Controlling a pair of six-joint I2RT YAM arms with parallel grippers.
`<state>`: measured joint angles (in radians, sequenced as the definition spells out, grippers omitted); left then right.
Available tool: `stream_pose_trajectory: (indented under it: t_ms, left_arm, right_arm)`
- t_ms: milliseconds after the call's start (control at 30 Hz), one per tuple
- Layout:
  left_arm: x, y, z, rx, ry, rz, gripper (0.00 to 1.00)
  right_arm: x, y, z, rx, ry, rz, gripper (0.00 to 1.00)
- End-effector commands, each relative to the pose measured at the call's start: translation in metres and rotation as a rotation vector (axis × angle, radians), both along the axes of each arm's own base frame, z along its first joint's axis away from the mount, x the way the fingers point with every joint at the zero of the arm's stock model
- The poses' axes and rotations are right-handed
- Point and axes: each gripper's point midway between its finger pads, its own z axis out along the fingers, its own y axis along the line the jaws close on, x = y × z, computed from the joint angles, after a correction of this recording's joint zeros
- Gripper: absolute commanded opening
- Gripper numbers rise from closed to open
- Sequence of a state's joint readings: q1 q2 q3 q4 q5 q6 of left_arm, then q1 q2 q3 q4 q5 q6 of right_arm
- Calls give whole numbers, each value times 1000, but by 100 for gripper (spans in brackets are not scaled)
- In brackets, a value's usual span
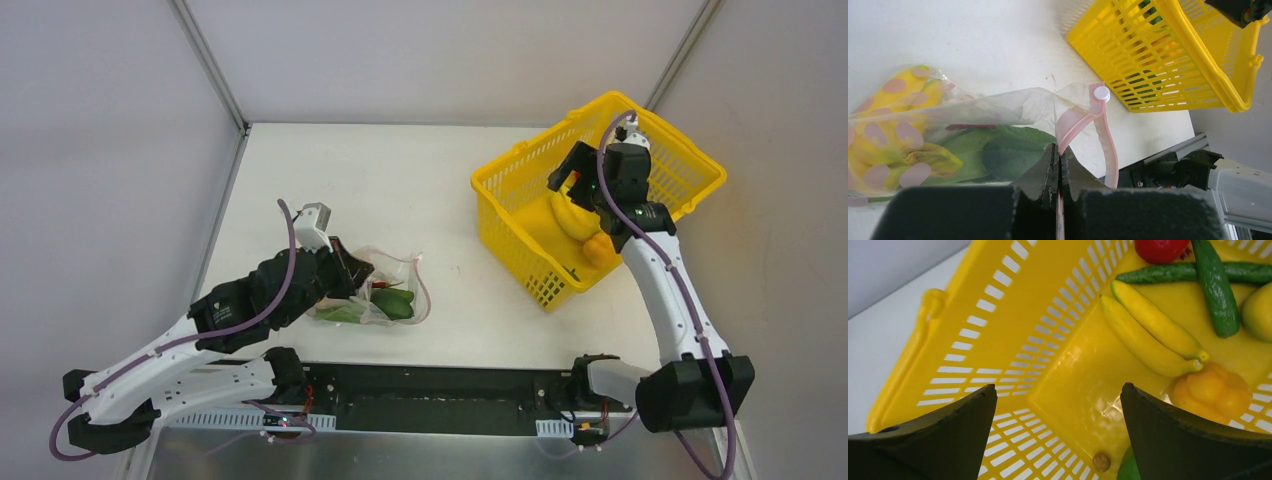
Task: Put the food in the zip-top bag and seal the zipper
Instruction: Pick up the fake vegetable from the bin.
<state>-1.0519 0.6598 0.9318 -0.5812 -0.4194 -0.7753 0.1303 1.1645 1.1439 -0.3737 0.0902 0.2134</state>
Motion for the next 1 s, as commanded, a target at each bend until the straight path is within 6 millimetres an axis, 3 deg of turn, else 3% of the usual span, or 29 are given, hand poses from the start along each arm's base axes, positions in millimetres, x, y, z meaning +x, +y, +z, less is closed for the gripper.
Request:
stream_pose_trajectory:
  t_ms: [0, 233, 500, 767, 967]
  left_arm:
    - [1, 6, 8, -24, -18, 21, 1]
    - [1, 17, 3, -3, -33, 40, 2]
    - [-2, 26, 0, -5, -47, 47, 2]
    - [-4, 30, 4, -9, -61, 39, 2]
    - [-4, 27, 2, -8, -57, 36, 1]
  right_arm:
    - [-4, -3, -3, 70, 120, -9, 98]
    - [-10, -59, -59, -186, 390, -190, 99]
    - [4, -110, -98, -436, 569, -367, 100]
    - [-5, -119, -153, -404, 721, -374, 100]
    - [-9, -109, -180, -342, 765, -309, 97]
